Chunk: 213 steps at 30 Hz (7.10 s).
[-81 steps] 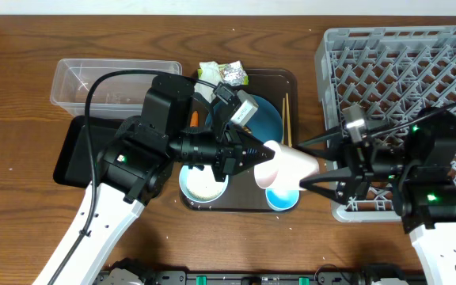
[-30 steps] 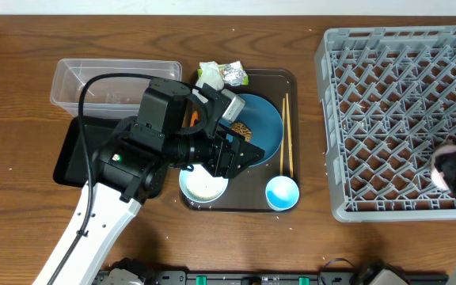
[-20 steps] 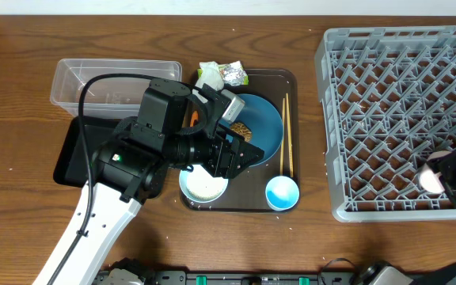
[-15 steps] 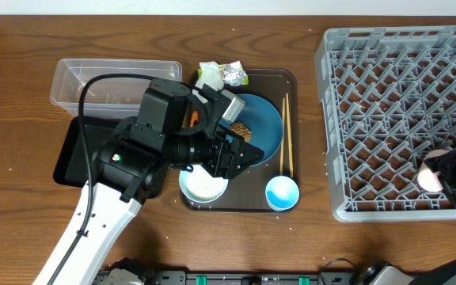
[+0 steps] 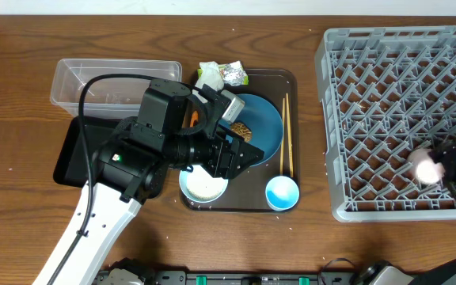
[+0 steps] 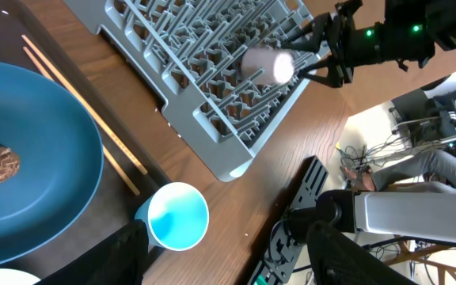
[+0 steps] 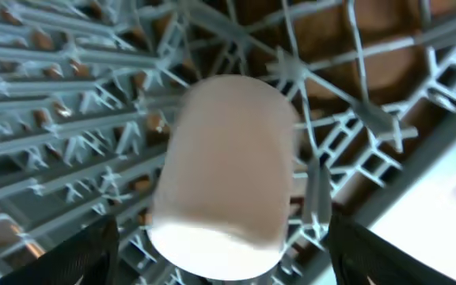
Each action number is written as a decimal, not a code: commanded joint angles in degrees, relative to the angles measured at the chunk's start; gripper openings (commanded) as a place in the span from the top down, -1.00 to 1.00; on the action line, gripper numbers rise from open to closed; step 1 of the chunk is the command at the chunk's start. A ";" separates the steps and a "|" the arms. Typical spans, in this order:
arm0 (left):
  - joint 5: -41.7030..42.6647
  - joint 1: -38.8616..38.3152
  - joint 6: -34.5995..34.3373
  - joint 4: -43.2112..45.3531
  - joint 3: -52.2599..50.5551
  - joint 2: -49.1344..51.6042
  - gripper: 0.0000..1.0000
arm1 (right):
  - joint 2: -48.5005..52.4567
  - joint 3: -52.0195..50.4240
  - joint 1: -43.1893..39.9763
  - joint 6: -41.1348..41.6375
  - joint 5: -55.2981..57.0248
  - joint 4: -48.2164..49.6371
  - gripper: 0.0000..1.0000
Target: Sort waste into correct bins and load items into the dishwasher rack
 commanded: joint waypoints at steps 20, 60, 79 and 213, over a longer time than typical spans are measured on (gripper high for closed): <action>-32.52 -14.80 3.13 -4.68 -2.03 5.40 -0.32 | -14.23 1.09 4.55 -10.29 -24.52 -3.67 -0.65; 0.28 -4.39 -4.00 4.09 1.44 8.07 0.88 | -16.44 1.07 6.84 -29.64 -50.42 -9.88 -0.66; 28.55 1.25 -4.22 13.86 1.42 8.22 0.88 | -18.32 1.07 42.27 -36.24 -65.61 8.94 -0.61; -46.86 -14.29 -14.75 -13.81 -6.64 19.15 -0.20 | -14.75 4.81 42.05 -10.08 -1.62 -10.91 -0.75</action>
